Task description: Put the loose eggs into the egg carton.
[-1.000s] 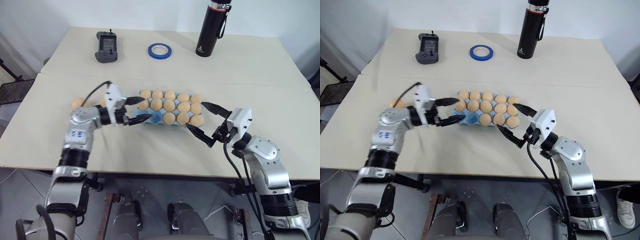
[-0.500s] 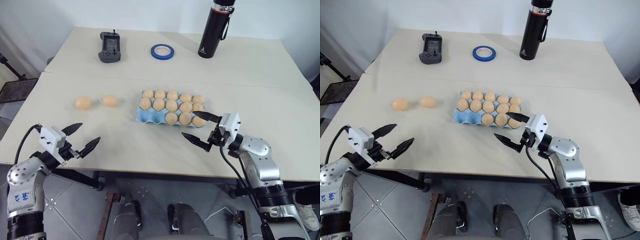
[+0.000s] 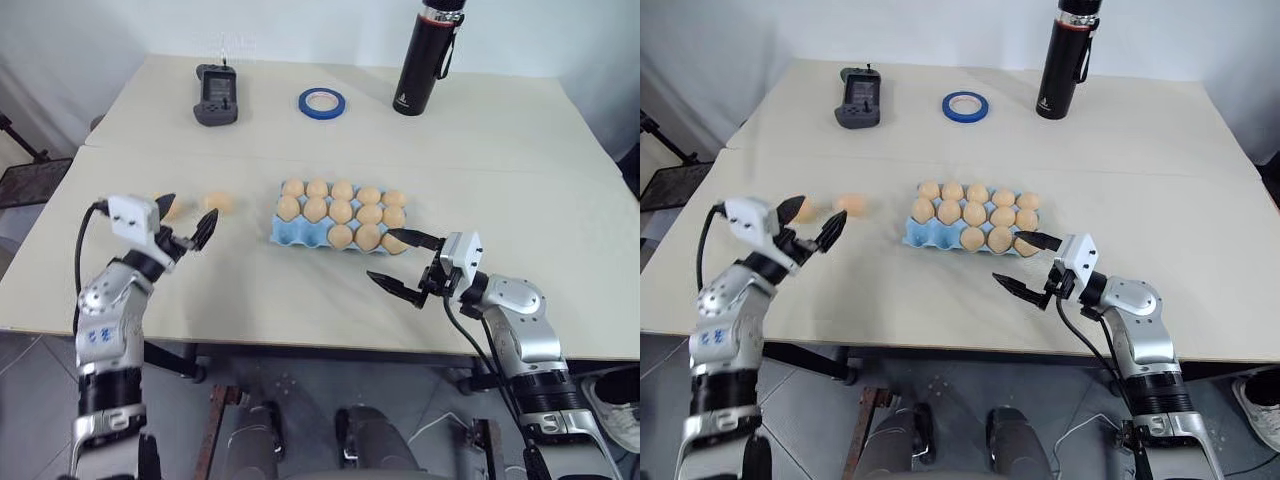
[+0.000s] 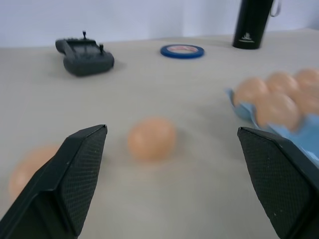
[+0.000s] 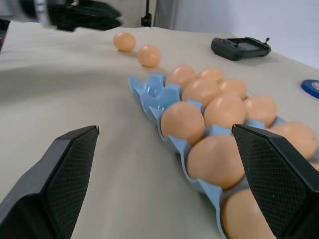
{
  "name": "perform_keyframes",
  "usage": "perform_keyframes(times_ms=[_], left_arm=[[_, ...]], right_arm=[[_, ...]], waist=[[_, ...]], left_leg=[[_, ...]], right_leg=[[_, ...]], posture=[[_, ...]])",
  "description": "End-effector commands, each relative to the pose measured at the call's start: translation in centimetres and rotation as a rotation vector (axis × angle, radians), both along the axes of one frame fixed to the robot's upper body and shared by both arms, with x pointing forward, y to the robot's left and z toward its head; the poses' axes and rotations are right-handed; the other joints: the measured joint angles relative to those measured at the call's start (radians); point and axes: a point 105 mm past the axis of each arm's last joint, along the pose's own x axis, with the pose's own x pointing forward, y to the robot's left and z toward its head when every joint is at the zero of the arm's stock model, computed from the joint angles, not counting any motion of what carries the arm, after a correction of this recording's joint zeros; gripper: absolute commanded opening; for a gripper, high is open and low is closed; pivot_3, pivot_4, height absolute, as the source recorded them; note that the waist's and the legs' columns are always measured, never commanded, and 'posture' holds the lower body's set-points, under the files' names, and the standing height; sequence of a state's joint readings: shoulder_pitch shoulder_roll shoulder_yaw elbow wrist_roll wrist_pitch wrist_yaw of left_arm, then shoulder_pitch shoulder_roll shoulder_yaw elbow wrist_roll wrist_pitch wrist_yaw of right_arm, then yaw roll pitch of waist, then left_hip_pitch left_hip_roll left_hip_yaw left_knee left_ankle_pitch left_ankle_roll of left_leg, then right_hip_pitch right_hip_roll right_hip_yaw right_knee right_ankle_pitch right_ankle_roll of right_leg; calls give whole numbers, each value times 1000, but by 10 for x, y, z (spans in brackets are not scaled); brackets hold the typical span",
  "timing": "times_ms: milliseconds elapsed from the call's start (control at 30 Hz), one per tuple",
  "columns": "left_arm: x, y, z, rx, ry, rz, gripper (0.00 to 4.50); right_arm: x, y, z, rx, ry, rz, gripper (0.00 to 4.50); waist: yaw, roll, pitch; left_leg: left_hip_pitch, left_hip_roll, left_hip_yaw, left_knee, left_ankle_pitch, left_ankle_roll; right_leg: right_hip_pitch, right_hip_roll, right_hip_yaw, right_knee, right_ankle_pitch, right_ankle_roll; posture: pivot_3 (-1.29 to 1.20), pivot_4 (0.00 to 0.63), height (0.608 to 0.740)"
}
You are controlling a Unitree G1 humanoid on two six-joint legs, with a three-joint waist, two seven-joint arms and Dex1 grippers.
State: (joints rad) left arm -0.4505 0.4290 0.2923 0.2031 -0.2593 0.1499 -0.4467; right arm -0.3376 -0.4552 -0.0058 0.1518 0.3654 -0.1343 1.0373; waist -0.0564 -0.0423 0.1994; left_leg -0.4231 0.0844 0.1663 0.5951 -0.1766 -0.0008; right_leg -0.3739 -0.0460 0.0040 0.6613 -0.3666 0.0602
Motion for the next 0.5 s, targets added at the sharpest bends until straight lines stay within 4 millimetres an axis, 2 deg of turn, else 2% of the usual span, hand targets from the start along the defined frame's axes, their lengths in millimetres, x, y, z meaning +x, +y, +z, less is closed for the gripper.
perform_keyframes(times_ms=[33,100,300,400,500], left_arm=[[24,-5,3,40,16,28,4481],[40,-4,0,59,56,63,4481],[60,-8,-10,66,105,74,4481],[67,-17,-19,63,148,54,3818],[67,-20,-25,76,171,27,2933]], right_arm=[[-2,-4,8,17,-47,-13,4500],[-2,-5,6,25,-47,-30,4500],[-5,0,3,50,-49,-47,4500],[-6,2,3,62,-52,-63,4500],[-6,4,8,70,-62,-73,4500]], waist=[[0,0,0],[2,0,0],[1,0,0],[4,0,0],[2,0,0]], left_leg=[[0,0,0,0,0,0],[0,0,1,0,1,-1],[0,1,2,0,5,-3],[0,1,2,0,5,-4],[-1,0,2,1,3,-6]], right_leg=[[-1,1,0,0,0,0],[-1,2,0,0,0,0],[-2,3,2,0,0,1],[-2,3,1,0,0,1],[-2,2,1,0,0,1]], posture=[[0,150,740],[0,150,740],[0,150,740],[0,150,740],[0,150,740]])
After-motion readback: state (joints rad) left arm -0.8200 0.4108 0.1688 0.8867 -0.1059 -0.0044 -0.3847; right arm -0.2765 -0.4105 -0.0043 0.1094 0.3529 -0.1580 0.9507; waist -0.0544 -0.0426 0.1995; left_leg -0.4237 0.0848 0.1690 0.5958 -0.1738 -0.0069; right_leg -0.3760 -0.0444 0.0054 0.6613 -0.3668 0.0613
